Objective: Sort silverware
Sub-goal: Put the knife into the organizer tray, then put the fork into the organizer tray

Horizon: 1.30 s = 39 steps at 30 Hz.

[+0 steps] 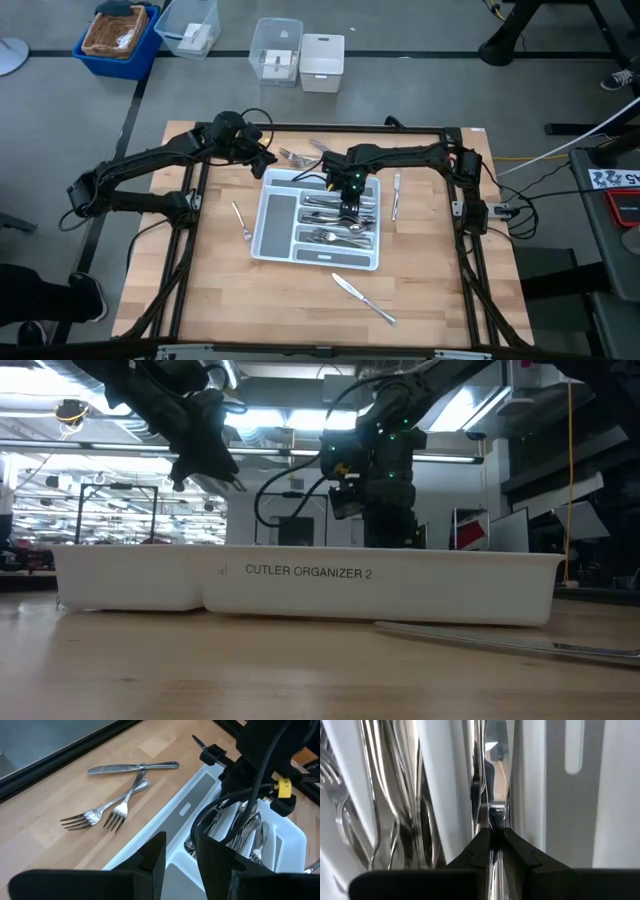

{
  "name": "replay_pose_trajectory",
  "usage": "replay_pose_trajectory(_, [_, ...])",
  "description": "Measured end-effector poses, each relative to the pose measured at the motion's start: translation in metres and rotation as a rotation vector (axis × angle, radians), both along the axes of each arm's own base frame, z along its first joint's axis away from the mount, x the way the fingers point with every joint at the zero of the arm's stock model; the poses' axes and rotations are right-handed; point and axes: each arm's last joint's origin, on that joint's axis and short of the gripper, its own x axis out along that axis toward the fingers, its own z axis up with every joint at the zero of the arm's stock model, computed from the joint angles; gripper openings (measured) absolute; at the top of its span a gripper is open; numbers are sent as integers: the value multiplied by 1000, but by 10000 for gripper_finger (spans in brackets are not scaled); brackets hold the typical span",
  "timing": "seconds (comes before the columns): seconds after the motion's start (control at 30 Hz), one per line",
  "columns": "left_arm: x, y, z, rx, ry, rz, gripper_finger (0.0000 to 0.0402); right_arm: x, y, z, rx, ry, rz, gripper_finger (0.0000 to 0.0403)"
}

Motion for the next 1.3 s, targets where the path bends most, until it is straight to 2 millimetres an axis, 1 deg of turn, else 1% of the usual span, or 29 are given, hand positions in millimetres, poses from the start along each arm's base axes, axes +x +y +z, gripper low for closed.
replay_pose_trajectory(0.2, [0,-1,-1,-22,1,13,95,3,-1,0,-10,-37,-2,62])
replay_pose_trajectory(0.33, [-4,-4,-6,-115,54,28,95,4,-1,0,-11,-38,-3,91])
replay_pose_trajectory(0.43, [-11,-11,-14,-268,124,36,95,4,-1,0,-11,-38,-4,111])
replay_pose_trajectory(0.6, [-28,-28,-26,-658,296,154,95,3,-1,0,-10,-36,-5,124])
replay_pose_trajectory(0.67, [-34,-37,-30,-753,397,208,95,3,-1,0,-10,-36,-5,123])
replay_pose_trajectory(0.73, [-38,-47,-32,-788,490,208,95,4,-1,3,-9,-30,-5,120])
replay_pose_trajectory(0.77, [-39,-51,-33,-775,526,180,95,4,-1,5,-8,-24,-5,118])
replay_pose_trajectory(0.83, [-38,-58,-33,-699,574,66,95,5,-2,10,-8,-25,-2,116])
replay_pose_trajectory(1.0, [-28,-73,-33,-347,603,-314,95,9,-3,27,-19,-43,41,115])
replay_pose_trajectory(1.07, [-23,-77,-33,-212,591,-435,95,11,-3,33,-22,-51,48,115])
replay_pose_trajectory(1.17, [-14,-84,-32,-68,554,-562,95,15,-4,43,-31,-82,49,115])
replay_pose_trajectory(1.3, [-10,-92,-33,32,559,-664,95,17,-5,55,-35,-93,49,115])
